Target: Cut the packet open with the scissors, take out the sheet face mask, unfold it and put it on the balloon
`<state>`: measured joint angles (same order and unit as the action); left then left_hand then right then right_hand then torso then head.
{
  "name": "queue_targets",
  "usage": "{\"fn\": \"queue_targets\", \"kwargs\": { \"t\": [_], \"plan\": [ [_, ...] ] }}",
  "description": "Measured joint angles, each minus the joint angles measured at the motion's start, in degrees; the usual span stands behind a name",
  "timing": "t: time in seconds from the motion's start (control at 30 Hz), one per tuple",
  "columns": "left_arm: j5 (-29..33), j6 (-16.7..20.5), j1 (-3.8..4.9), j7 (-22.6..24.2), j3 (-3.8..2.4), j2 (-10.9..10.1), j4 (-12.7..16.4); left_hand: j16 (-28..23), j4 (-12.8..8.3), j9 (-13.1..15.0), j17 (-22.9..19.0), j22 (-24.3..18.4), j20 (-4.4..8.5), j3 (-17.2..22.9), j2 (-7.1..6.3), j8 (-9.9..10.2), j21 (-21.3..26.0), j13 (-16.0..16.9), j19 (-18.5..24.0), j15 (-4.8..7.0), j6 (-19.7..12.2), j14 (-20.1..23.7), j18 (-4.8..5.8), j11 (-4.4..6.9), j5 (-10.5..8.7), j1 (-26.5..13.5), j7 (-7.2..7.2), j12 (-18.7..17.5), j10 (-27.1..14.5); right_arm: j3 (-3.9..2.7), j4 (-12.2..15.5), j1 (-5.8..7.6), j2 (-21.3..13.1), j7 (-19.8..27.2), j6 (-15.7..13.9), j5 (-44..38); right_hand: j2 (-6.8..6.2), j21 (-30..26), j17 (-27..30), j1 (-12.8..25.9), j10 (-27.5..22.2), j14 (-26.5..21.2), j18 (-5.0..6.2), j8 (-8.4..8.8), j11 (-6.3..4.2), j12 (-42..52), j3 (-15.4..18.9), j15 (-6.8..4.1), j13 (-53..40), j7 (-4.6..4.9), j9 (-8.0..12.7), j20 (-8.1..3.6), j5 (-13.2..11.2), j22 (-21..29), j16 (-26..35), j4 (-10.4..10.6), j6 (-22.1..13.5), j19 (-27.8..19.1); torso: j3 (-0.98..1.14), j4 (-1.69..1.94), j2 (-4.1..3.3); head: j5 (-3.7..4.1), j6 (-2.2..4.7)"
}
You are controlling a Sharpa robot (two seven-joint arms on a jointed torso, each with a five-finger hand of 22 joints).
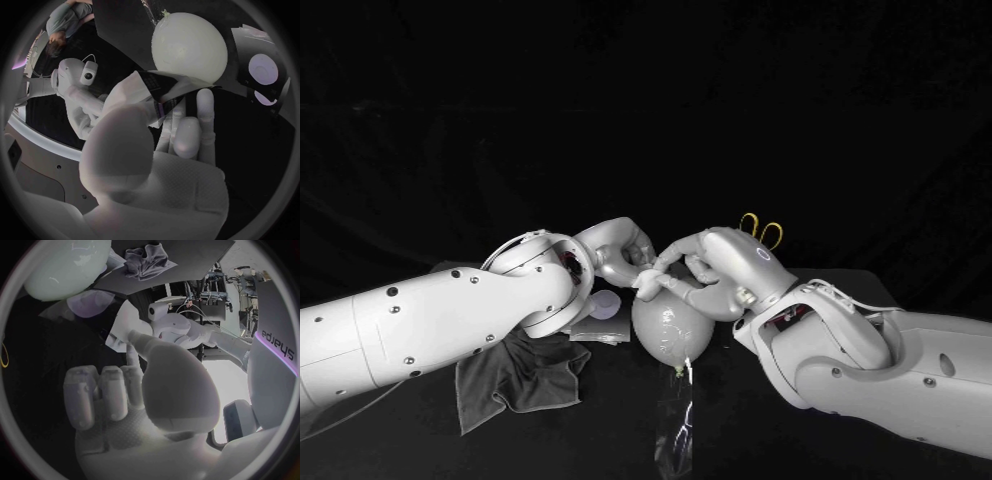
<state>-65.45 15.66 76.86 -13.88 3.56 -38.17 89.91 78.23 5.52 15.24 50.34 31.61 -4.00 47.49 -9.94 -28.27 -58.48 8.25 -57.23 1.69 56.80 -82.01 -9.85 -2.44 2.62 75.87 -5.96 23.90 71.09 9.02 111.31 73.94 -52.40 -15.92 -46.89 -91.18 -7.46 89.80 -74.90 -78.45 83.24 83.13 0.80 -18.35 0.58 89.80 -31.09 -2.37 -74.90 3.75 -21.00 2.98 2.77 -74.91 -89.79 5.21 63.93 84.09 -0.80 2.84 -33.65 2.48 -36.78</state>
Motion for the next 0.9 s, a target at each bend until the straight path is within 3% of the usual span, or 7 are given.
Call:
{"fn": "queue_targets", "kwargs": {
  "t": [0.3, 0.57, 0.77, 0.9],
  "plan": [
    [3.05, -0.03, 0.01, 0.81, 0.00, -0.45, -2.61, -0.02, 0.01, 0.00, -0.12, 0.06, 0.00, 0.01, -0.01, 0.00, 0.00, 0.00, 0.00, 0.00, -0.01, 0.00, 0.06, 0.00, 0.00, -0.01, -0.01, 0.00, 0.00, -0.66, -5.81, 4.06, 2.70, 5.72, -2.16, 13.28, 0.02, -0.02, -0.01, -0.02, 0.00, 0.00, 0.00, -0.08, 0.00, -0.02, -0.25, 0.00, -0.01, 0.00, -0.15, 0.00, -0.04, -0.03, 0.04, 0.07, -0.17, -0.01, -0.07, 0.14, 0.15, -0.59, 0.71],
    [5.83, -0.15, 0.03, 1.15, -0.01, -1.63, -4.34, -0.03, 0.19, 0.00, -0.13, 0.06, 0.00, 0.18, -0.04, 0.00, 0.00, 0.00, 0.00, 0.00, -0.01, 0.00, 0.11, 0.00, -0.01, -0.03, -0.02, 0.00, 0.00, -1.01, -8.85, 6.72, 3.85, 8.46, -2.09, 24.69, 0.25, -0.06, -0.05, -0.27, 0.00, 0.00, 0.00, -0.28, 0.00, -0.20, -0.32, 0.00, -0.04, 0.00, -0.25, -0.01, -0.15, -0.03, 0.10, 0.00, -0.36, -0.02, -0.09, 0.16, 0.13, -1.11, 1.04],
    [7.83, -0.35, 0.04, 1.56, -0.01, -4.13, -3.84, -0.03, 0.19, 0.00, -0.19, 0.05, 0.00, 0.19, -0.04, 0.00, 0.00, 0.01, 0.00, 0.00, -0.02, 0.00, 0.13, 0.01, -0.17, -0.04, -0.02, 0.00, 0.01, -1.31, -10.31, 8.26, 4.85, 10.12, -1.79, 32.02, 0.49, -0.12, -0.05, -0.05, 0.00, 0.00, 0.00, -0.69, 0.00, 0.01, -0.55, 0.00, -0.05, -0.02, -0.37, -0.01, -0.25, -0.02, -0.01, -0.23, -0.54, -0.04, -0.10, 0.13, 0.09, -1.54, 1.29],
    [9.78, -0.56, 0.17, 2.29, -0.04, -7.06, -2.94, -0.03, 0.19, 0.00, -0.21, 0.05, 0.00, 0.18, -0.03, 0.00, 0.00, 0.00, 0.00, 0.00, -0.10, 0.00, 0.14, 0.10, -0.23, -0.05, -0.11, 0.00, 0.10, -1.49, -11.88, 8.99, 5.80, 11.02, -1.47, 35.97, 0.55, -0.12, -0.05, -0.11, 0.00, 0.00, 0.00, -0.69, 0.00, 0.01, -0.55, 0.00, -0.05, 0.04, -0.58, -0.07, -0.26, 0.01, -0.01, -0.23, -0.62, -0.11, -0.07, 0.10, 0.13, -2.01, 1.28]
  ]
}}
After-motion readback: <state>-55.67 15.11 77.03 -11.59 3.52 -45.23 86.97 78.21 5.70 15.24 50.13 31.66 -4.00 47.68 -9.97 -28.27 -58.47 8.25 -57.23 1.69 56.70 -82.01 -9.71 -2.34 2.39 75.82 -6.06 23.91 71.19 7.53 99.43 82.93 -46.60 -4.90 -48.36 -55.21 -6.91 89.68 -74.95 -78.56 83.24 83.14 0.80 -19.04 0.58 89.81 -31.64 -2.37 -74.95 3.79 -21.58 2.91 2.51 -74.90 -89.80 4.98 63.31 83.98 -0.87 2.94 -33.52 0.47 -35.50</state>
